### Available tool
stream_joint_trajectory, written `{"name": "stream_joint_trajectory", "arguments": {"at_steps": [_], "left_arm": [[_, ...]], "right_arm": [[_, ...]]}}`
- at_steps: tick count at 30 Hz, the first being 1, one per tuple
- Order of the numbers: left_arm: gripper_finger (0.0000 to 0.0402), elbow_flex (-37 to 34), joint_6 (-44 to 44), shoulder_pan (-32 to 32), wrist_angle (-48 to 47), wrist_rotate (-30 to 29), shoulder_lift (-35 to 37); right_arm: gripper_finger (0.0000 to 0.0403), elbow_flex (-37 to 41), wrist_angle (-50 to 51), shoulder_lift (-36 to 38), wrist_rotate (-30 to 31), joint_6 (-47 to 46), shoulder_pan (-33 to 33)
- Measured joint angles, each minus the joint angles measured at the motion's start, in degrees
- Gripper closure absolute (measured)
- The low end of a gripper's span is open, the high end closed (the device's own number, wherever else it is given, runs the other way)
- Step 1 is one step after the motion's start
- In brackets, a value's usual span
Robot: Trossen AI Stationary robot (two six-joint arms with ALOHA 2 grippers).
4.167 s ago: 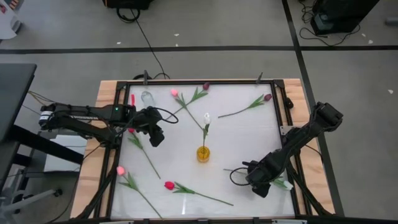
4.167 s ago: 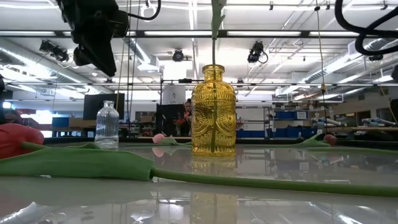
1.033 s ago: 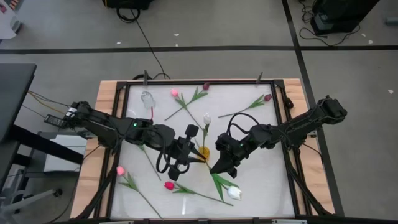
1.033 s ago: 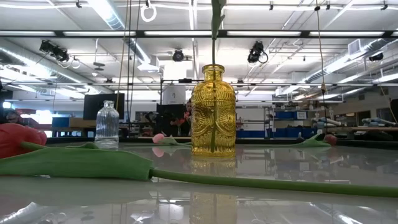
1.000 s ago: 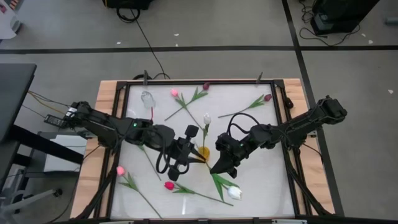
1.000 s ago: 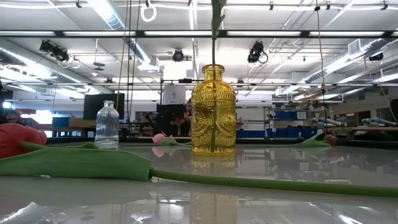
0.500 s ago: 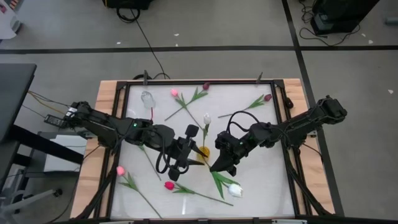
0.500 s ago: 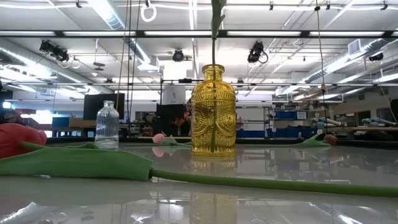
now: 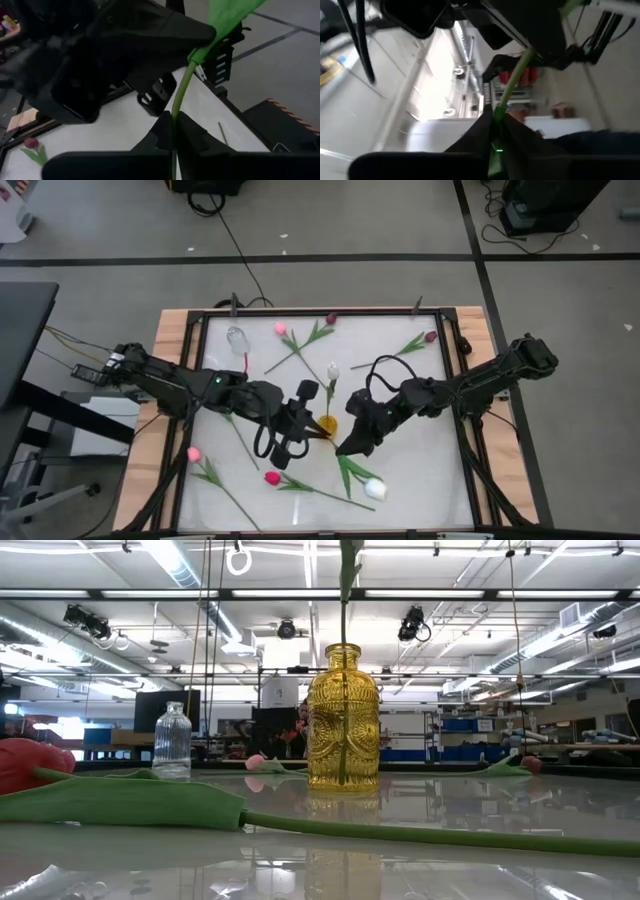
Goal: Sort flowers into vase by color
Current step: Put the white tulip into the yellow flower vase
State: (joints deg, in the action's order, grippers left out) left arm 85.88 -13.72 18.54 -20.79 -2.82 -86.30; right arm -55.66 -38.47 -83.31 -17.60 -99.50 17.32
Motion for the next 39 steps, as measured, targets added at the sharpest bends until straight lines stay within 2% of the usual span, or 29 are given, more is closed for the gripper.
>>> {"name": "stream_joint_trajectory", "arguments": {"at_steps": [5, 11, 14, 16, 20, 22, 26, 29, 34, 39], "left_arm": [[0.0397, 0.0, -1.5, 1.0, -1.8, 2.6, 1.4], [0.0398, 0.0, -0.7, 1.1, -6.6, 2.7, 2.5], [0.0398, 0.0, 1.5, 0.7, -3.5, 2.8, 3.6], [0.0398, 0.1, 2.6, 0.4, 1.3, 3.0, 4.5], [0.0398, 0.0, 6.6, -1.1, 10.0, 6.1, 6.1], [0.0398, 0.0, 11.0, -2.5, 13.4, 7.1, 7.2], [0.0399, 0.1, 19.8, -5.4, 17.7, 7.7, 7.5], [0.0399, 0.0, 22.7, -6.6, 18.1, 7.7, 5.8], [0.0399, -0.1, 25.6, -7.1, 18.8, 7.2, 2.2], [0.0399, 0.0, 24.9, -7.1, 16.8, -0.5, 1.1]], "right_arm": [[0.0297, 0.0, -1.8, 0.0, 0.2, 10.9, 0.3], [0.0218, 0.0, -19.0, 1.5, -0.1, 25.2, -0.5], [0.0187, 0.0, -23.0, 3.0, 0.8, 37.1, -2.1], [0.0174, 0.0, -23.2, 4.4, 3.6, 48.0, -3.0], [0.0162, 0.0, -23.4, 7.8, 8.9, 71.2, -4.0], [0.0162, 0.0, -21.1, 9.4, 9.8, 78.4, -4.3], [0.0167, -1.3, -8.3, 10.8, 12.2, 83.4, -5.1], [0.0173, -3.1, -0.2, 9.3, 14.0, 85.4, -5.1], [0.0179, -4.6, 0.1, 7.5, 14.7, 86.2, -5.1], [0.0191, -4.4, 0.2, 7.9, 14.6, 86.1, -4.5]]}}
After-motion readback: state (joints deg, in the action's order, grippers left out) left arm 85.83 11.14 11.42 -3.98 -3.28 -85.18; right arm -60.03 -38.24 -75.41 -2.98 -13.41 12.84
